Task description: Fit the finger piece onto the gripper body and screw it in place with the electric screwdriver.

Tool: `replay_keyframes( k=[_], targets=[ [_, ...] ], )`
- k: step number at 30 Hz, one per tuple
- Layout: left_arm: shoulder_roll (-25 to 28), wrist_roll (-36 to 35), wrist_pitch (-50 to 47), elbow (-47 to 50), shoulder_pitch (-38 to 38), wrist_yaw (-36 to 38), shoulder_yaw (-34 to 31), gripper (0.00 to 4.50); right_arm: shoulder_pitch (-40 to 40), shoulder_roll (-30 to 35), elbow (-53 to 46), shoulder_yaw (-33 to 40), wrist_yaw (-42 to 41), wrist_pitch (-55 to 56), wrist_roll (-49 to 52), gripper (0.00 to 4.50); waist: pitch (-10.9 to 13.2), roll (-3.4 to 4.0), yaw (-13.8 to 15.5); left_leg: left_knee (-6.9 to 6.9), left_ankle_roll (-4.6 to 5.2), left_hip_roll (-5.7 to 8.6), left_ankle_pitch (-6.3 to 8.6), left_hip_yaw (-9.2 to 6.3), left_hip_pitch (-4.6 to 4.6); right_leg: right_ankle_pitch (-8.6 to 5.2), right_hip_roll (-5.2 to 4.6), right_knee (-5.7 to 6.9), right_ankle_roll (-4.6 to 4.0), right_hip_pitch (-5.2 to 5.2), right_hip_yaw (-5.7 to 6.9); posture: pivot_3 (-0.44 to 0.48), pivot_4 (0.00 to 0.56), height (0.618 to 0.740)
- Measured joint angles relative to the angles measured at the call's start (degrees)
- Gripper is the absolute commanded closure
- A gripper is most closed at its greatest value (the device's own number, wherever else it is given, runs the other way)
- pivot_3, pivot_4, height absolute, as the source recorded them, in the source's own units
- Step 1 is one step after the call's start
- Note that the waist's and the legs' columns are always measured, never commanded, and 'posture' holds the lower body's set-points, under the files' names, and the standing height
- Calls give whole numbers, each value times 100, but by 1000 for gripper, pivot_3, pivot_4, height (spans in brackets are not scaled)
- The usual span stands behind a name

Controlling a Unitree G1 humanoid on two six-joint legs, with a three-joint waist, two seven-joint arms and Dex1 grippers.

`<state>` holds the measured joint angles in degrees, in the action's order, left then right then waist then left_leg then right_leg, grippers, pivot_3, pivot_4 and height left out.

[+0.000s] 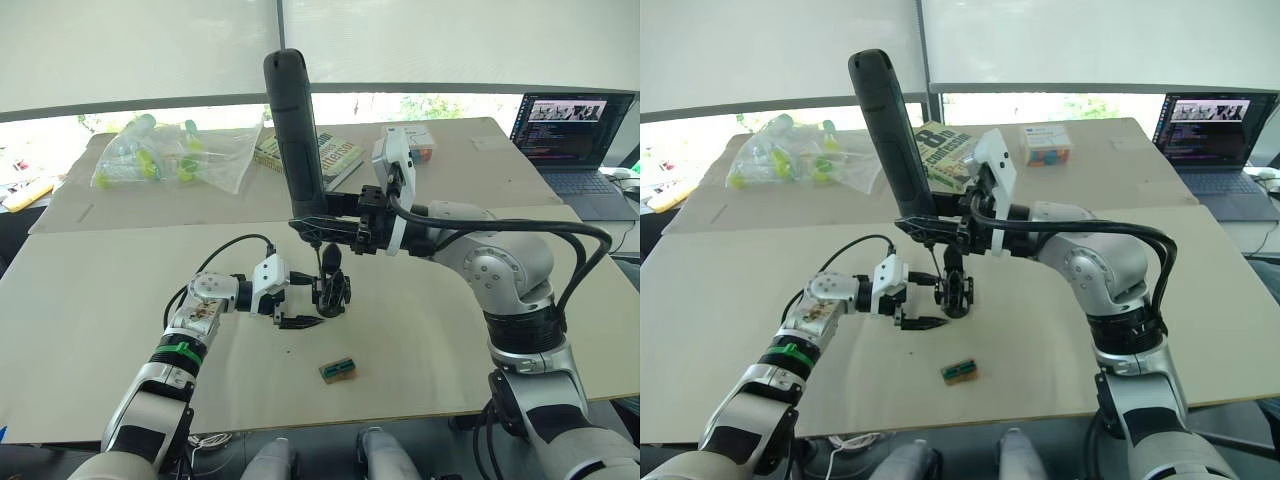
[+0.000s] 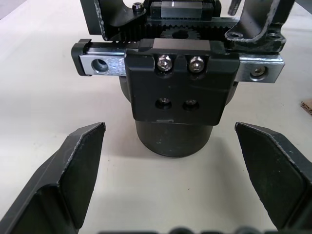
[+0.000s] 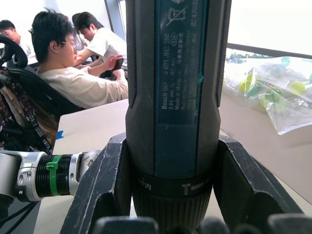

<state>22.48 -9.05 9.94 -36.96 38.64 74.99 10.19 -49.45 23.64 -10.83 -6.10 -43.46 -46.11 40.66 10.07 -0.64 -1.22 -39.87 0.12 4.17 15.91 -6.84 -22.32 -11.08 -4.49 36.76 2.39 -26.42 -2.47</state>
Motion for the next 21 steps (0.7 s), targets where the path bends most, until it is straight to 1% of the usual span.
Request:
replay_keyframes(
  k=[21],
  targets=[
    [-58,-3,-14,21,9,6,0,0,72,2,-35,-1,-38,-2,-120,2589,0,0,0,0,0,0,0,0,0,0,0,0,0,0,0,0,150,740]
  ],
)
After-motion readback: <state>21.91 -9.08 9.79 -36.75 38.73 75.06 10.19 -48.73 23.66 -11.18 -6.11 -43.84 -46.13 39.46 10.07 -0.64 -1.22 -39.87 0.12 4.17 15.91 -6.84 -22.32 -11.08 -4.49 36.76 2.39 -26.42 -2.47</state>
